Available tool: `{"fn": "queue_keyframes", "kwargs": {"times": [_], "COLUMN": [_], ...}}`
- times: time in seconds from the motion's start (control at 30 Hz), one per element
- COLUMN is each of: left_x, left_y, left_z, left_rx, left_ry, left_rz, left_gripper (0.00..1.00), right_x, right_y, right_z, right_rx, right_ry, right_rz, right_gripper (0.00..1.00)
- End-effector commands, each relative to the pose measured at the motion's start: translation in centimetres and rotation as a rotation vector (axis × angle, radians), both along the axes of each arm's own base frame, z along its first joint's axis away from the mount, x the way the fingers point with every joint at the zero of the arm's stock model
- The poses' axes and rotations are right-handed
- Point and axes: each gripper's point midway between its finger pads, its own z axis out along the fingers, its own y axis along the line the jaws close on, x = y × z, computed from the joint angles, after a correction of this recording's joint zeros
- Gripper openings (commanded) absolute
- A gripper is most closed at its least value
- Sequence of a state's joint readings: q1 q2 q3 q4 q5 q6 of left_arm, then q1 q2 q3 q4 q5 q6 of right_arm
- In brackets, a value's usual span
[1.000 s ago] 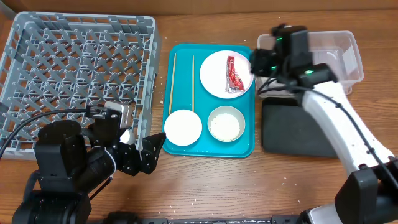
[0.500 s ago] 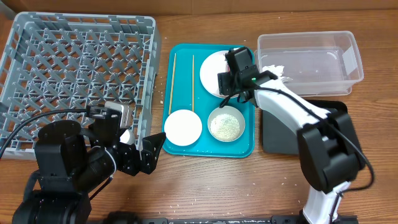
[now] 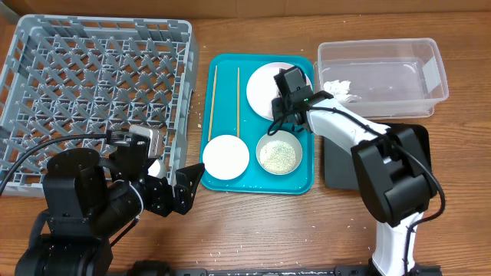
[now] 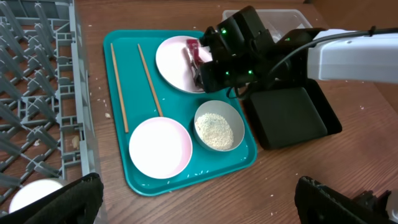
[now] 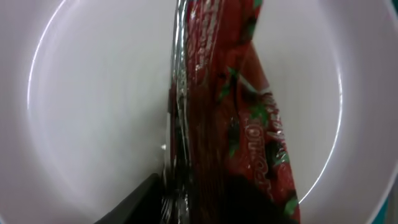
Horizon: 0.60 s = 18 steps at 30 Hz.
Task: Sort waste into correct bins and load items into the dishwasher
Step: 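Return the right gripper to the plate and grasp the red wrapper, then drop the red wrapper into the clear bin with the right gripper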
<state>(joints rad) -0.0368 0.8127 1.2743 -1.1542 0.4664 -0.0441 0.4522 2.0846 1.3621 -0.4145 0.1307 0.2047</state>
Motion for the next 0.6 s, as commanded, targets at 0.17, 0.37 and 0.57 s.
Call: {"fn": "queue_keyframes", "kwargs": {"times": [0.17,0.37,0.57], "left_x": [0.0,0.0,0.0], "left_y": [0.2,0.2,0.2], "left_z": [0.2,0.2,0.2], "left_rx": [0.014,0.014,0.014], "left_ry": [-0.016,-0.016,-0.016], "left_rz": [-0.003,-0.003,-0.003], "left_gripper": [1.0,1.0,1.0], "right_x": [1.7,2.5,2.3], "right_y": [0.8,1.3,-3.8], "right_z": [4.0,16.6,22.3], "right_rx": [0.058,0.171,0.176], "right_ry": [-0.061,-0.254,-0.335], "right_rz": [0.001,0.013,-0.085], "right_gripper": [0.04,0.04,0.04]}}
